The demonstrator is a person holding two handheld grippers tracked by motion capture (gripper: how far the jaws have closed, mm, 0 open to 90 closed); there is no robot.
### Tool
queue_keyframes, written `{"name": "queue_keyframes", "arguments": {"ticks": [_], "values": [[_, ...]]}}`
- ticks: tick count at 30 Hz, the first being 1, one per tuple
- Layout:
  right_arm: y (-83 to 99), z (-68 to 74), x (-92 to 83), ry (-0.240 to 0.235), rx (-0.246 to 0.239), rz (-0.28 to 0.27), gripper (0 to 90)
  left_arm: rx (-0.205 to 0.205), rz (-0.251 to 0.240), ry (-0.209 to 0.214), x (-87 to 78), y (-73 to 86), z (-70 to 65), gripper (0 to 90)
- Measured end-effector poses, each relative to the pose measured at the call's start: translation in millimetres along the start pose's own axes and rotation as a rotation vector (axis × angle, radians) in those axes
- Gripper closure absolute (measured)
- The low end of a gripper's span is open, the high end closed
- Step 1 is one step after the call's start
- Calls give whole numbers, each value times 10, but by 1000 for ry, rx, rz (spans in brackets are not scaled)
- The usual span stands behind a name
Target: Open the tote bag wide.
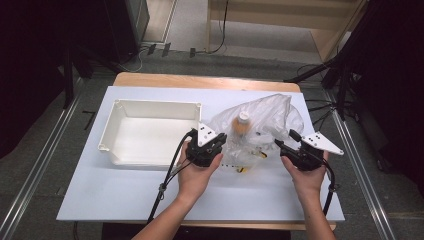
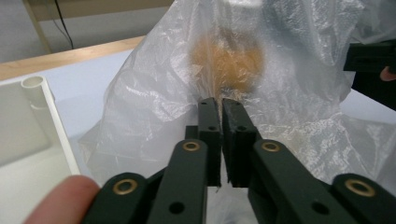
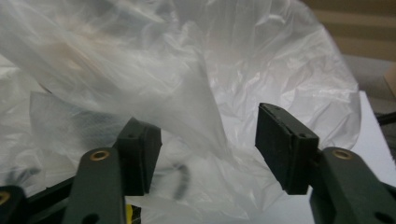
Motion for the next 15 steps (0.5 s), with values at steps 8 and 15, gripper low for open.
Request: {"name": "queue_keyframes", "arguments": {"ticks": [8,15], "values": [[-293,151,-197,-24,-26,-99,274,-17,-9,6,-7,-44,71,900],[-504,316,-129,-49,-68,-105,231,-22,-8,7,16,-51,105,900]]}}
Point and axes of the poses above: each handheld gripper's, and its own axes: x roughly forward along the jaws, y roughly out of its underside, z roughly to its left, the point moved 5 cm from there along x, roughly forward along the jaws, and after that the axes turned 8 degrees about x, right-handed, at the moved point
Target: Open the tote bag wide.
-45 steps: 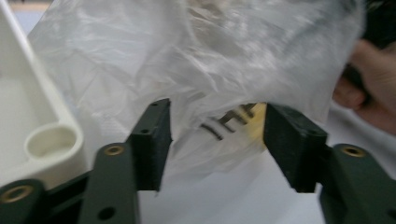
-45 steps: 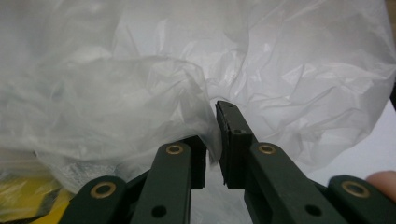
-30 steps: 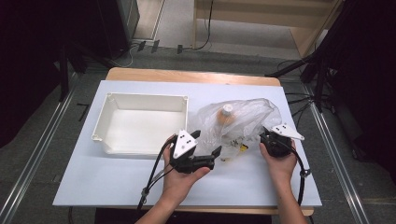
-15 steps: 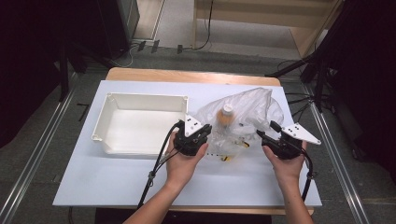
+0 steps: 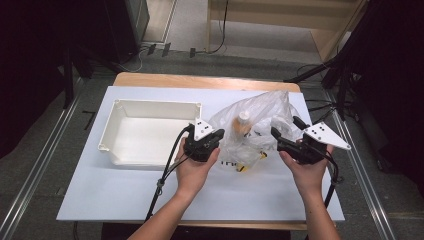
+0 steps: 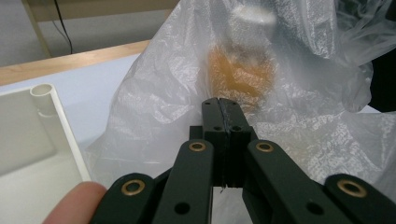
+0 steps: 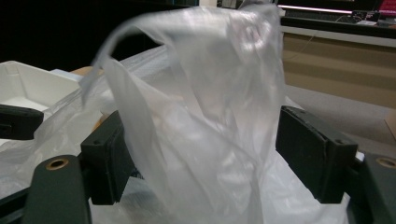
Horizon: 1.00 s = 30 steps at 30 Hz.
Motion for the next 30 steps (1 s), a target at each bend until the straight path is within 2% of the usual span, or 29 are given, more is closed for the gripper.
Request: {"name": "queue_keyframes", "arguments": {"ticks": [5,8,9,12,13,16,17,18,21,22,23,25,27,30], "values": [[-129,45,94,-4,-13,-11,238,-10,-7,-5,7,-17,37,900],[-165,74,173,-24,-18,7,276,-12,-4,-6,18,-18,43,900],[-173,90,191,-39,-21,10,318,-11,-1,-10,23,-16,48,900],[-191,150,217,-72,-52,3,529,-15,14,-22,39,4,80,900],[-194,160,241,-66,-68,8,608,-19,16,-22,42,10,90,900],[-196,161,317,-71,-72,32,810,-33,2,-19,37,-2,92,900],[-198,164,338,-74,-74,36,849,-31,-7,-15,25,-14,89,900],[-200,170,358,-80,-72,37,874,-35,-16,-12,15,-26,86,862],[-210,190,393,-84,-74,37,895,-56,-73,12,-50,-97,78,673],[-214,213,408,-93,-78,39,895,-61,-88,19,-66,-117,76,555],[-214,213,408,-93,-78,39,895,-68,-106,20,-97,-145,78,555],[-210,241,428,-94,-89,43,894,-88,-153,45,-153,-195,79,463],[-203,256,441,-96,-95,49,893,-95,-191,52,-202,-242,72,430],[-193,272,462,-102,-100,53,893,-81,-210,68,-219,-291,46,404]]}}
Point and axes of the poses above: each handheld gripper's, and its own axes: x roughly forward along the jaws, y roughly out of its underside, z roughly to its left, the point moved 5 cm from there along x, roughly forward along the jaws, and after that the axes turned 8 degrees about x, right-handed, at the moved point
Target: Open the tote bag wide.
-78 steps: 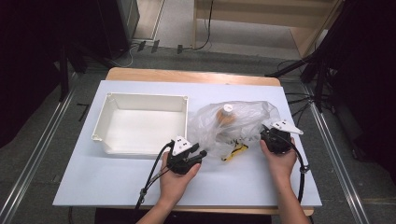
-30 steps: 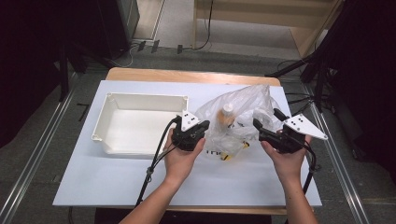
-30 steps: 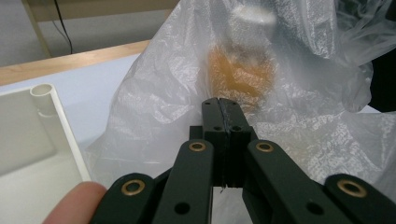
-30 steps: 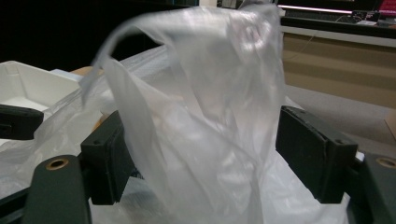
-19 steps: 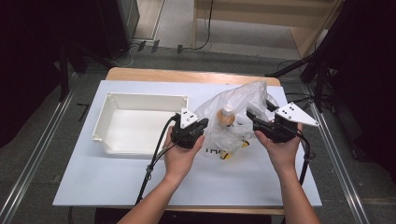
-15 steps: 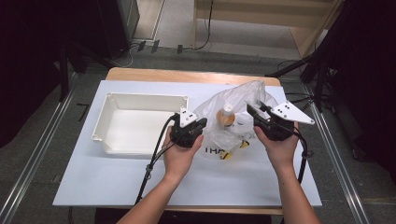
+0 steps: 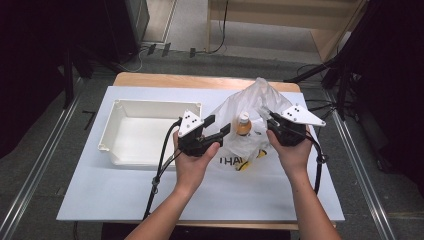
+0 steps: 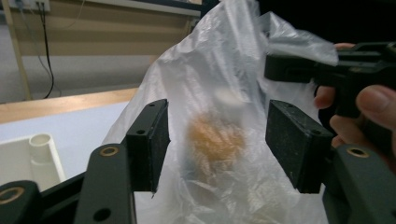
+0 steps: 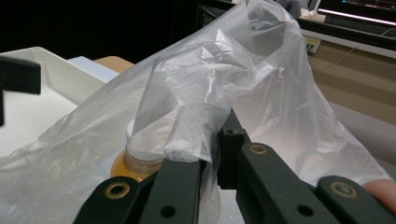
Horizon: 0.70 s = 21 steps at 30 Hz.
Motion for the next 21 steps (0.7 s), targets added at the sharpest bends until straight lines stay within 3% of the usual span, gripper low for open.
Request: {"name": "queue_keyframes", "arguments": {"ticks": [2,4,7,9,11,12,13,18,20,21], "values": [[5,8,9,-5,2,1,893,6,2,22,25,-8,-27,384],[10,15,16,-6,0,4,893,19,22,17,72,4,-51,375],[10,28,18,-15,-7,2,892,23,101,-25,168,62,-32,414],[6,30,14,-17,-10,1,892,31,140,-68,203,110,7,591],[3,19,15,-12,-13,0,891,29,170,-84,226,150,56,770],[4,10,17,-6,-16,1,892,22,202,-112,241,185,105,847],[7,-6,24,2,-20,5,892,5,215,-112,253,208,143,900],[57,-128,94,40,19,24,890,-17,269,-88,330,340,203,900],[77,-137,110,38,24,26,889,-15,219,-93,293,326,179,892],[84,-126,115,37,21,28,888,-23,177,-80,265,295,157,800]]}}
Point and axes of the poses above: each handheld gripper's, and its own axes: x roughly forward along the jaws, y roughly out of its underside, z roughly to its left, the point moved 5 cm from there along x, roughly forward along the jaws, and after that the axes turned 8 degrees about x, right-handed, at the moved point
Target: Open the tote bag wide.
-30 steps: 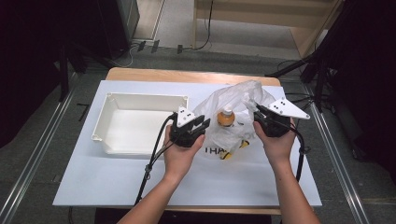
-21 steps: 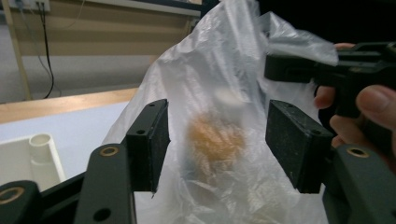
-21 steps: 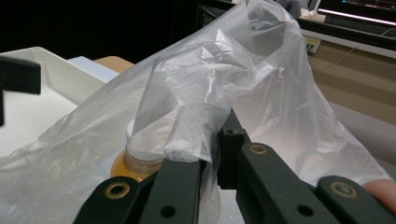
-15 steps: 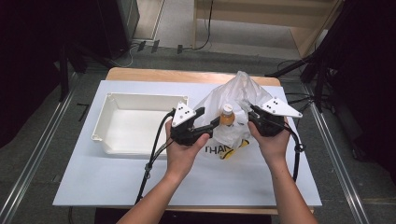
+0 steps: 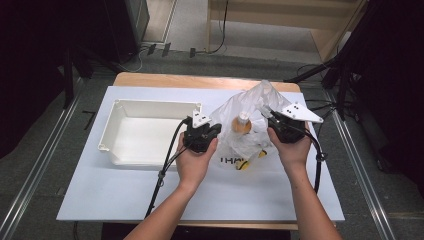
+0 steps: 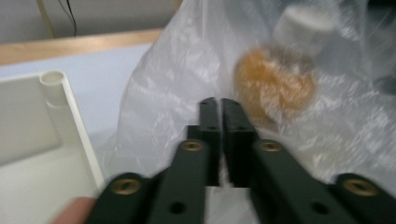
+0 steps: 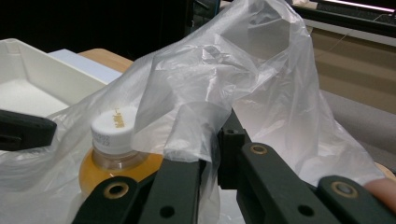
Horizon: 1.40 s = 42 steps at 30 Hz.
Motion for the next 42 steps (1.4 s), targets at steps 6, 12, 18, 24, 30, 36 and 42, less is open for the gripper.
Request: {"name": "queue_keyframes", "arguments": {"ticks": [6,12,18,24,30,36,42], "values": [[20,75,12,-16,-11,1,881,39,-113,40,-159,-221,-215,453],[-4,147,0,-34,-23,-8,881,67,-80,48,-124,-331,-383,270],[-10,137,-17,-36,-23,-10,879,59,35,-16,10,-215,-212,696],[13,33,16,13,-7,-2,859,54,106,-26,117,-44,-97,900],[97,-123,84,82,39,8,874,69,145,-46,156,211,-169,900],[246,-227,174,59,59,64,900,61,131,-89,84,445,-227,900],[464,-334,360,38,107,168,900,74,172,-88,88,687,-299,900]]}}
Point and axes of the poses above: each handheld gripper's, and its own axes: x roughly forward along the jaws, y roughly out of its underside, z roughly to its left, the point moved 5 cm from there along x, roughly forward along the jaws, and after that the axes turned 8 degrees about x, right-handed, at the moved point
